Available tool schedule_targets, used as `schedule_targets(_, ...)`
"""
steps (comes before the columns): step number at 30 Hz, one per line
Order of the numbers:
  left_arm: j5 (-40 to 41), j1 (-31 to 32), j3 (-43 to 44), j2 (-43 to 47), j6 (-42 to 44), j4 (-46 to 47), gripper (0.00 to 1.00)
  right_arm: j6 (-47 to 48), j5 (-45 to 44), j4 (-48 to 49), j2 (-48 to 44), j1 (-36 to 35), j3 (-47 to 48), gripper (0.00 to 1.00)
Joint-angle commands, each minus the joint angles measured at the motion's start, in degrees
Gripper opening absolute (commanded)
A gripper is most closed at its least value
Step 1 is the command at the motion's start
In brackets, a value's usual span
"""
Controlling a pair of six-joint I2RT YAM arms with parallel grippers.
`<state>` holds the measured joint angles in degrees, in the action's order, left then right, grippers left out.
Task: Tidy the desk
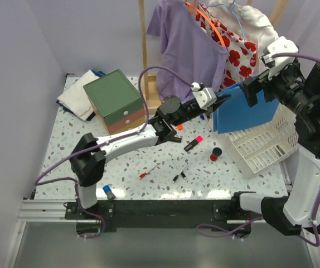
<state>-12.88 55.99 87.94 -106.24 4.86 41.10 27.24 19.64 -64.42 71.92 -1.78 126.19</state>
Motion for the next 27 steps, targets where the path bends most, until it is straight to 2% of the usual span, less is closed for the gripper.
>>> schedule_targets(1, 5.15, -1.14, -1.81, 8.59, 5.33, 11.81, 0.0, -0.79, 12.52, -0.88, 1.03, 5.82, 2.21, 0.99)
schedule_targets(6, 4.45, -1.67, 0.73, 5.96, 4.9, 11.11, 0.0, -2.72, 16.92, -0.7, 0.77, 9.6, 1.26, 0.99)
schedule_targets(15, -1.7, -2.02, 6.98, -0.64, -1.42, 11.19, 0.0, -3.34, 17.01, -0.79, 1.47, 9.78, 2.13, 0.99)
schedule_targets(18, -2.85, -1.85, 5.23, 0.41, -2.05, 12.15, 0.0, -3.51, 17.98, -0.97, 1.82, 9.78, 2.39, 0.99)
schedule_targets(27, 1.2, -1.85, 0.13, 8.14, 1.11, 11.55, 0.0, -3.87, 19.47, -0.79, 1.47, 9.78, 1.51, 0.99)
